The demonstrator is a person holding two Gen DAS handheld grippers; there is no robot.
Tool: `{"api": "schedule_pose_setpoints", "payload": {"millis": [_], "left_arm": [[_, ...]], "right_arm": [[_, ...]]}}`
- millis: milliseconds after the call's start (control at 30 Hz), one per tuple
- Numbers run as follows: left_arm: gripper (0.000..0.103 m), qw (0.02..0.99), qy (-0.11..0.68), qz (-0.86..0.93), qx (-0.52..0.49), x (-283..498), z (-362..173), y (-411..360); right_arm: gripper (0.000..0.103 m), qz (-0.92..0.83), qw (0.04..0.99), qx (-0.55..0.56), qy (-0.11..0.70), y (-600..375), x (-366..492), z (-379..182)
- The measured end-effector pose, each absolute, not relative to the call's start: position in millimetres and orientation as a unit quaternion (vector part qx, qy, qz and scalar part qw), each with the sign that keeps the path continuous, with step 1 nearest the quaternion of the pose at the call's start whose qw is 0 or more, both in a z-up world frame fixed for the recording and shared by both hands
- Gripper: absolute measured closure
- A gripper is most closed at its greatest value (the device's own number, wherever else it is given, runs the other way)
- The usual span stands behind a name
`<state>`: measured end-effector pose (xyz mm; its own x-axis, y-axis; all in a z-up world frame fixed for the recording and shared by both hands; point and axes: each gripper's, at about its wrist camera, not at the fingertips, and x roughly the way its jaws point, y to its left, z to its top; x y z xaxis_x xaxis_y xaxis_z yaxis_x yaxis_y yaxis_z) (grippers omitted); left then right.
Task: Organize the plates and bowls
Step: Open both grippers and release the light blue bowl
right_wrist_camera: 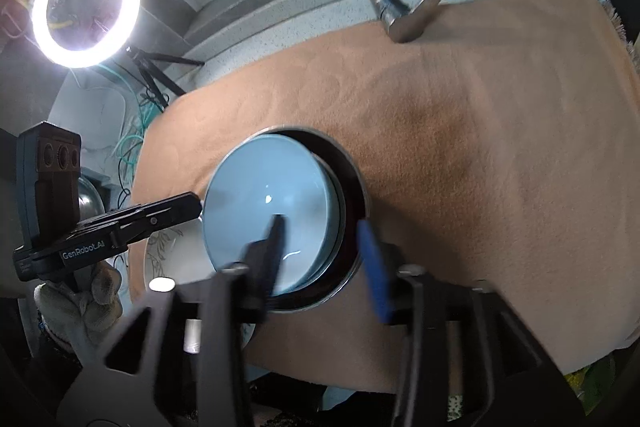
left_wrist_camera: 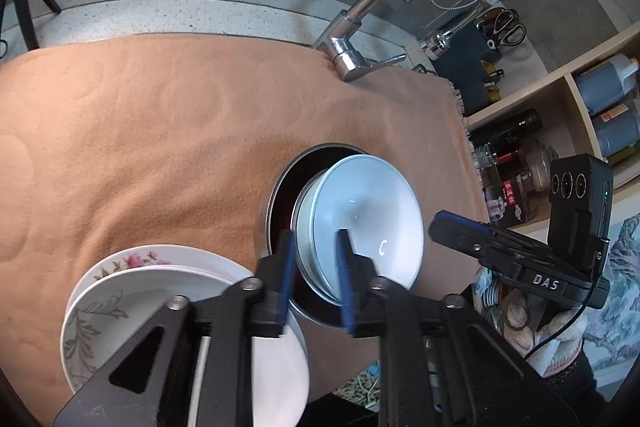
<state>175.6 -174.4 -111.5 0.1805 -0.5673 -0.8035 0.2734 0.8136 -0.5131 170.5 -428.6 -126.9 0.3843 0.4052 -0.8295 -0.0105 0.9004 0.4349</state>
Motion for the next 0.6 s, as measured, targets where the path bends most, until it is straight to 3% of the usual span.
{"api": "schedule_pose_setpoints", "payload": {"millis": [67, 100, 167, 200, 300, 600], "left_arm": [[0.066, 0.765, 0.571, -0.272, -0.125, 175, -108, -171], [0.063, 0.767, 0.568, -0.269, -0.126, 175, -107, -168], [0.06, 0.773, 0.564, -0.263, -0.126, 175, -106, -163], [0.059, 0.778, 0.561, -0.257, -0.119, 175, -105, -161], [0.053, 0.798, 0.547, -0.237, -0.089, 174, -105, -157], [0.053, 0.791, 0.561, -0.228, -0.086, 171, -122, -150]], "right_arm": [[0.043, 0.124, 0.823, 0.183, 0.523, -433, 167, -121], [0.043, 0.122, 0.827, 0.181, 0.518, -435, 166, -118], [0.03, 0.115, 0.833, 0.175, 0.512, -439, 163, -115], [0.028, 0.112, 0.837, 0.174, 0.507, -441, 162, -114], [0.028, 0.101, 0.842, 0.174, 0.5, -448, 157, -113], [0.028, 0.089, 0.829, 0.208, 0.511, -463, 152, -131]]}}
